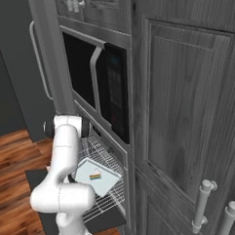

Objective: Take the baked cake out of the oven and place it on the plate for cooling. Then close the oven door.

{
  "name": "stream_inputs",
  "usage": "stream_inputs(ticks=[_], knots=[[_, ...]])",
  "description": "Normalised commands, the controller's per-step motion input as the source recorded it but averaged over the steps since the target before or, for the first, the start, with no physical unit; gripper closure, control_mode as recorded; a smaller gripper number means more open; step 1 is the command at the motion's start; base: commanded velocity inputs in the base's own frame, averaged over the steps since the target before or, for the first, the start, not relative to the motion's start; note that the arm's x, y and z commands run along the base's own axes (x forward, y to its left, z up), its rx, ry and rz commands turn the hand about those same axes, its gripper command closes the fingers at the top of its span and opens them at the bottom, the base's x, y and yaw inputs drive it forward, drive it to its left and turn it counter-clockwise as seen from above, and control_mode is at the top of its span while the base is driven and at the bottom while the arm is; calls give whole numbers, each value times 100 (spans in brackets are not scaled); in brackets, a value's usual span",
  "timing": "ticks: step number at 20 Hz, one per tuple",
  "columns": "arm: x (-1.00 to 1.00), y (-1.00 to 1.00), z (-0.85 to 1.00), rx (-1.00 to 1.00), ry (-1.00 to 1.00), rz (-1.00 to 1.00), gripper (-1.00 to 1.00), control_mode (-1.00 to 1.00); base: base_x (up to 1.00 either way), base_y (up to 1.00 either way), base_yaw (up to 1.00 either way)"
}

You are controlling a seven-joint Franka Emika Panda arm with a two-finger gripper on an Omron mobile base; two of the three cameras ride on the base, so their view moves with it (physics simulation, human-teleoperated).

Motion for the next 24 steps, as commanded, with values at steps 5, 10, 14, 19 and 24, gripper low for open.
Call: stream_inputs(ticks=[5, 10, 14, 19, 24], knots=[[-15, 16, 100, -5, -2, -12, -100, -100, 0, 0, 0], [0, 4, 97, -16, -22, -27, -100, -100, 0, 0, 0], [5, 0, 62, -26, -34, -35, -100, -100, 0, 0, 0], [37, 0, 3, -34, -27, -34, -100, -100, 0, 0, 0], [63, 0, -52, -28, -11, -32, -100, -100, 0, 0, 0]])
